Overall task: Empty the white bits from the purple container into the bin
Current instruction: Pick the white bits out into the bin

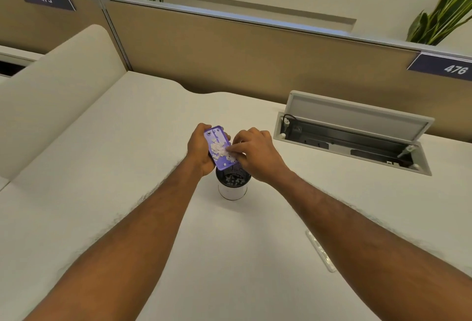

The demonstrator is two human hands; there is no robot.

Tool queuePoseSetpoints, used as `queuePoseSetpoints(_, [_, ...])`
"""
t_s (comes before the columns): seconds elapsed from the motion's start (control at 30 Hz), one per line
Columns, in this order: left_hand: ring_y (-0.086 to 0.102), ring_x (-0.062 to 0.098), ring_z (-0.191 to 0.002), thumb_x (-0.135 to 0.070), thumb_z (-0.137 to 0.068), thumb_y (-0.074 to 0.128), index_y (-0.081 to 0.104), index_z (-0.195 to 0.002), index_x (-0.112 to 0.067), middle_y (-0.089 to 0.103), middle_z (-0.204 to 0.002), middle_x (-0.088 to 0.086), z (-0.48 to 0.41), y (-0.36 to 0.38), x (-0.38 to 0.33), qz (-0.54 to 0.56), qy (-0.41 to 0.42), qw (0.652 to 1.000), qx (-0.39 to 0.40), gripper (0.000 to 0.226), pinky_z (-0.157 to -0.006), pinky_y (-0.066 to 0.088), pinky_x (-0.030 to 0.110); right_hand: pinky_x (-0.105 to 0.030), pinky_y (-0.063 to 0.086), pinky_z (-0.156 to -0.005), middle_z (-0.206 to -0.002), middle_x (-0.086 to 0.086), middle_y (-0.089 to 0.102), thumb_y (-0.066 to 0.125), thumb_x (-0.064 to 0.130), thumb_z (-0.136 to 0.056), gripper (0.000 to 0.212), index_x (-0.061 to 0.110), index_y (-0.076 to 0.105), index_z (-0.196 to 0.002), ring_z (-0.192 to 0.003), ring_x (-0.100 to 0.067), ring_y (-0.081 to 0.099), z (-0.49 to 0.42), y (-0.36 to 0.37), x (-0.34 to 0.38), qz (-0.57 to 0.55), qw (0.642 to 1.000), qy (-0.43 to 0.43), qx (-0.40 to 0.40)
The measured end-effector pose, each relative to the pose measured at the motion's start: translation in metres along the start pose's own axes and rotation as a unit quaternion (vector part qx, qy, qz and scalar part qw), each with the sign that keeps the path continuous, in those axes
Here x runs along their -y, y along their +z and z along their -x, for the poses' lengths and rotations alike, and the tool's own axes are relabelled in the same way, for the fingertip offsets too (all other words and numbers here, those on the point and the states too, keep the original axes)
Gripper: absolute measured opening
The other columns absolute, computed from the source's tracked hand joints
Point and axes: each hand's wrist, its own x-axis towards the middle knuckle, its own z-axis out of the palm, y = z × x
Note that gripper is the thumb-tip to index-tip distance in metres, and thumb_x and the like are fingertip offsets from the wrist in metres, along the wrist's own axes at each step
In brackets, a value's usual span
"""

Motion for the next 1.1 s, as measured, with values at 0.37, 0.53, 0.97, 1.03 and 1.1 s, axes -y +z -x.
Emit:
queuePoseSetpoints(0.37, [0.06,0.02,-0.07,-0.041,-0.093,0.042,0.057,-0.08,-0.013,0.063,-0.079,0.006,-0.002,0.004,-0.002,-0.092,0.046,0.994,-0.045,0.035,-0.076,0.052,0.033,-0.034,0.044,-0.076,-0.108,-0.007,0.068,0.063,0.033,-0.088,0.031,0.015,0.067,-0.113,-0.095,-0.022,0.06,-0.011,0.0,0.003,-0.009,0.999,0.009,-0.03])
queuePoseSetpoints(0.53, [0.062,0.02,-0.069,-0.04,-0.095,0.04,0.061,-0.086,-0.011,0.068,-0.08,0.007,-0.002,0.004,0.0,-0.097,0.054,0.993,-0.04,0.037,-0.074,0.054,0.031,-0.039,0.049,-0.068,-0.097,-0.006,0.072,0.066,0.031,-0.087,0.028,0.015,0.069,-0.109,-0.083,-0.025,0.062,0.007,0.017,0.001,0.007,1.0,-0.002,-0.025])
queuePoseSetpoints(0.97, [0.062,0.022,-0.074,-0.041,-0.091,0.047,0.06,-0.095,-0.009,0.066,-0.089,0.011,-0.004,0.013,0.0,-0.131,0.06,0.987,-0.071,0.035,-0.085,0.054,0.04,-0.036,0.046,-0.071,-0.098,-0.009,0.07,0.067,0.021,-0.085,0.021,0.009,0.07,-0.102,-0.087,-0.025,0.062,0.004,0.008,0.002,-0.073,0.993,0.058,-0.073])
queuePoseSetpoints(1.03, [0.061,0.021,-0.07,-0.039,-0.089,0.049,0.06,-0.088,-0.011,0.065,-0.083,0.01,-0.002,0.015,0.0,-0.13,0.062,0.986,-0.082,0.03,-0.079,0.054,0.038,-0.037,0.049,-0.072,-0.098,-0.011,0.07,0.068,0.019,-0.084,0.02,0.008,0.07,-0.101,-0.087,-0.026,0.061,0.003,0.009,0.005,-0.071,0.995,0.038,-0.057])
queuePoseSetpoints(1.1, [0.062,0.022,-0.071,-0.038,-0.089,0.05,0.061,-0.086,-0.013,0.065,-0.082,0.009,-0.001,0.016,-0.001,-0.131,0.065,0.986,-0.078,0.028,-0.08,0.054,0.038,-0.039,0.053,-0.071,-0.098,-0.011,0.07,0.069,0.02,-0.084,0.02,0.008,0.069,-0.1,-0.086,-0.026,0.062,0.007,0.014,0.007,-0.065,0.997,0.027,-0.042])
